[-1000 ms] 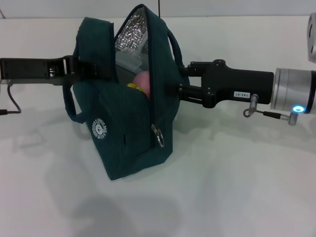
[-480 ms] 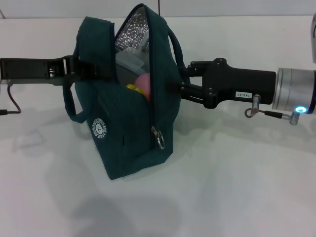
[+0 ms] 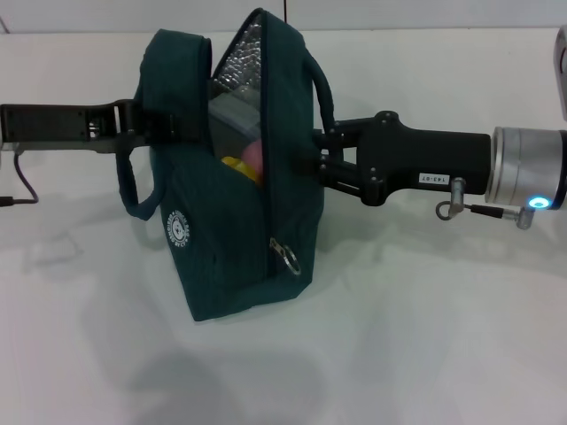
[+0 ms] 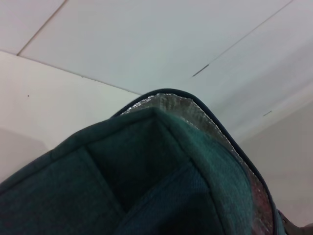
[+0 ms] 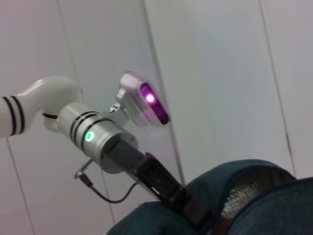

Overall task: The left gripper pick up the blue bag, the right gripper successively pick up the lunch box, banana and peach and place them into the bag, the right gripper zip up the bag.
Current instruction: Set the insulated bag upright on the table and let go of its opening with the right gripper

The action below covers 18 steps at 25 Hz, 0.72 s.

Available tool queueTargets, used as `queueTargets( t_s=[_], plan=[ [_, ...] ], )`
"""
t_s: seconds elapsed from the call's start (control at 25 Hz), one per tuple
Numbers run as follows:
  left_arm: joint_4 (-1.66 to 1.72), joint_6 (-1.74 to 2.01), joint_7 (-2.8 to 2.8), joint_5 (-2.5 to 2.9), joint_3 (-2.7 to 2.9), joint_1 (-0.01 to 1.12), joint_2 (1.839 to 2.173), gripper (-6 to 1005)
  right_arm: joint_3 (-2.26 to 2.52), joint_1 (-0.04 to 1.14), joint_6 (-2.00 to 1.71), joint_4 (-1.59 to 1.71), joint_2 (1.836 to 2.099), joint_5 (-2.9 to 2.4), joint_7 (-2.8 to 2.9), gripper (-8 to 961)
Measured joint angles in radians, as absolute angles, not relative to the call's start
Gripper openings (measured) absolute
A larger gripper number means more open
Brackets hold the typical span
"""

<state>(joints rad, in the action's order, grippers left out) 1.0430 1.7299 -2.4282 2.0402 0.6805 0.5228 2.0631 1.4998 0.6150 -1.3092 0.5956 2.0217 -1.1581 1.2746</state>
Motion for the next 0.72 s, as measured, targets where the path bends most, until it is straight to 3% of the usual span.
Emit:
queueTargets(
  t_s=[0.72],
  plan=[
    [1.044, 1.744, -2.417, 2.003, 0.733, 0.523, 2.077, 35, 1.499, 0.498, -1.308, 0.805, 2.008, -1.288, 1.297, 183]
  ],
)
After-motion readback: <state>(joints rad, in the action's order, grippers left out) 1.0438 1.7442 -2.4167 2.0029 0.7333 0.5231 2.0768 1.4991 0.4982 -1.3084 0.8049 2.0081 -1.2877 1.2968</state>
